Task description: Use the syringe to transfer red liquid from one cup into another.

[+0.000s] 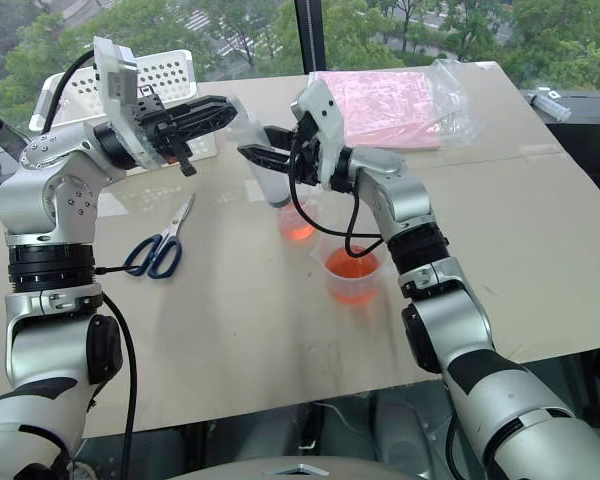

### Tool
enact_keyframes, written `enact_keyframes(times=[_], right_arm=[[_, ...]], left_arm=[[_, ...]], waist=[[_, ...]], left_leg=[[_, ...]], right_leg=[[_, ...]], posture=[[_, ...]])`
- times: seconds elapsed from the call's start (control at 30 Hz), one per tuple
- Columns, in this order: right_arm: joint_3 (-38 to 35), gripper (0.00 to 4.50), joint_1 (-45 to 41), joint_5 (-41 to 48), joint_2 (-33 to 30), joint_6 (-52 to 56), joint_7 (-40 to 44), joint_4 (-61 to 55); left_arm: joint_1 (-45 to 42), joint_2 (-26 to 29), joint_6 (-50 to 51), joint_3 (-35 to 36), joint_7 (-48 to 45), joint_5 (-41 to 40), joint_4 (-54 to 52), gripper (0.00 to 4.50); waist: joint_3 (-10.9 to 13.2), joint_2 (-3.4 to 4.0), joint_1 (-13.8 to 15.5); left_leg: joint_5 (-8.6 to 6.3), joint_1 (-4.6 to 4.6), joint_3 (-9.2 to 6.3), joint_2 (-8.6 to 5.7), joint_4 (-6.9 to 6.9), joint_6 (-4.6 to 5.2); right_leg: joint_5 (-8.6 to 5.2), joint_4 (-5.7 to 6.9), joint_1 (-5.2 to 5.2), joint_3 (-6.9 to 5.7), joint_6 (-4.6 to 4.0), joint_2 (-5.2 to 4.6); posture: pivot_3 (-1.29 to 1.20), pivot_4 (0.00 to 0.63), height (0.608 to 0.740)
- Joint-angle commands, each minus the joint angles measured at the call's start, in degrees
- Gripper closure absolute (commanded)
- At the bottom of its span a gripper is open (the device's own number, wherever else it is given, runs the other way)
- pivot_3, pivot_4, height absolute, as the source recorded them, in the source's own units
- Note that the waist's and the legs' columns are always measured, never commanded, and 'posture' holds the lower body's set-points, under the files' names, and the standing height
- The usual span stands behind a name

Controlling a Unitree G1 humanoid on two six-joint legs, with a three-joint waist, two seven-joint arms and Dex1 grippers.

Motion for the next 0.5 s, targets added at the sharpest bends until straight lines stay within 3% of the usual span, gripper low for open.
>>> enact_keyframes(times=[0.03,0.07,0.2,0.4,0.5], right_arm=[[-5.74,3.1,-3.16,2.72,-1.68,-0.55,-3.68,-4.37],[-5.95,3.11,-3.29,2.93,-1.83,-0.16,-3.87,-4.64],[-7.13,3.11,-3.49,4.29,-2.16,2.62,-4.85,-7.02],[-9.47,3.11,-2.93,8.83,-2.04,9.95,-8.07,-13.04],[-10.46,3.11,-2.51,12.2,-1.21,14.3,-10.36,-17.39]], left_arm=[[0.65,1.3,6.2,4.51,1.33,-7.54,-6.23,2.45],[1.37,1.82,7.89,5.48,2.3,-8.87,-7.63,1.73],[6.28,4.73,14.56,10.09,6.03,-14.38,-13.92,0.03],[18.37,6.81,19.49,15.9,10.86,-20.32,-23.68,0.0],[21.89,6.56,18.15,15.51,12.5,-20.73,-26.96,0.0]], waist=[[0.0,0.0,0.06],[0.0,0.0,0.09],[-0.01,0.01,-0.93],[0.0,0.02,-1.09],[-0.01,0.01,-0.61]], left_leg=[[0.0,0.0,0.0,0.0,0.0,0.0],[0.0,0.0,-0.01,0.0,0.0,0.0],[0.0,0.03,-0.02,0.02,-0.01,0.0],[0.0,0.04,-0.02,0.02,-0.04,0.0],[0.0,0.04,-0.04,0.02,-0.02,0.0]], right_leg=[[0.0,0.0,0.0,-0.01,0.0,-0.01],[0.0,-0.01,0.01,-0.02,0.0,-0.04],[0.0,0.01,0.01,-0.01,0.0,-0.03],[0.0,0.01,0.0,0.08,0.0,-0.02],[0.0,-0.01,0.03,0.05,0.0,-0.03]], posture=[[0.0,0.15,0.74],[0.0,0.15,0.74],[0.0,0.15,0.74],[0.0,0.15,0.74],[0.0,0.15,0.74]])
